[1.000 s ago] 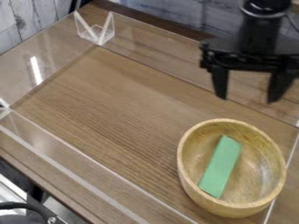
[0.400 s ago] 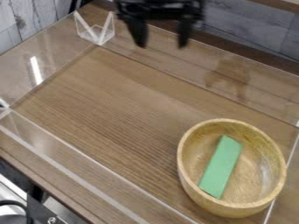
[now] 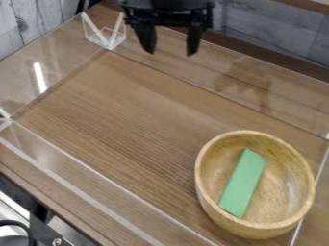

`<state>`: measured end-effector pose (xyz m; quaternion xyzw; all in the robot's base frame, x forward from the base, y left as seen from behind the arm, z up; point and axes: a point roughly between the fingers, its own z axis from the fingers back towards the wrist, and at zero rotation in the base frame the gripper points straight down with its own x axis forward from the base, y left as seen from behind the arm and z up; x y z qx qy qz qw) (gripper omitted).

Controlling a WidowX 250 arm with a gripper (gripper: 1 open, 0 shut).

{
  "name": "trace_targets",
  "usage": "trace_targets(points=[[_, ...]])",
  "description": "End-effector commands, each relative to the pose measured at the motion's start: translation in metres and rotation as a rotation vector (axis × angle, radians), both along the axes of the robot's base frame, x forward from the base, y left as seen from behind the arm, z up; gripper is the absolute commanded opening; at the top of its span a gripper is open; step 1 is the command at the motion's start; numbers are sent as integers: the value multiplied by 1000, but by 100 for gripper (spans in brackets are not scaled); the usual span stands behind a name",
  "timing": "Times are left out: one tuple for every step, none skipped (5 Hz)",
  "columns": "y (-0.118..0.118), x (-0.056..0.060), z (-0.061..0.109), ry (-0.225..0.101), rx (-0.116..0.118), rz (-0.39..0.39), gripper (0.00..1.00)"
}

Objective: Put green object into wooden bowl

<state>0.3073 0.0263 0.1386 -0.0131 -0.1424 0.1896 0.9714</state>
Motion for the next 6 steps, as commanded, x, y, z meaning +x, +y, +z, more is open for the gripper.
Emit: trace_targets(points=[[7, 15, 10, -53, 17, 19, 100], [14, 20, 9, -55, 27, 27, 100], [1, 21, 19, -53, 33, -19, 100], [-12, 21, 26, -50, 36, -53, 100], [-10, 10, 20, -44, 36, -60, 100], [-7, 1, 13, -37, 41, -64, 100]])
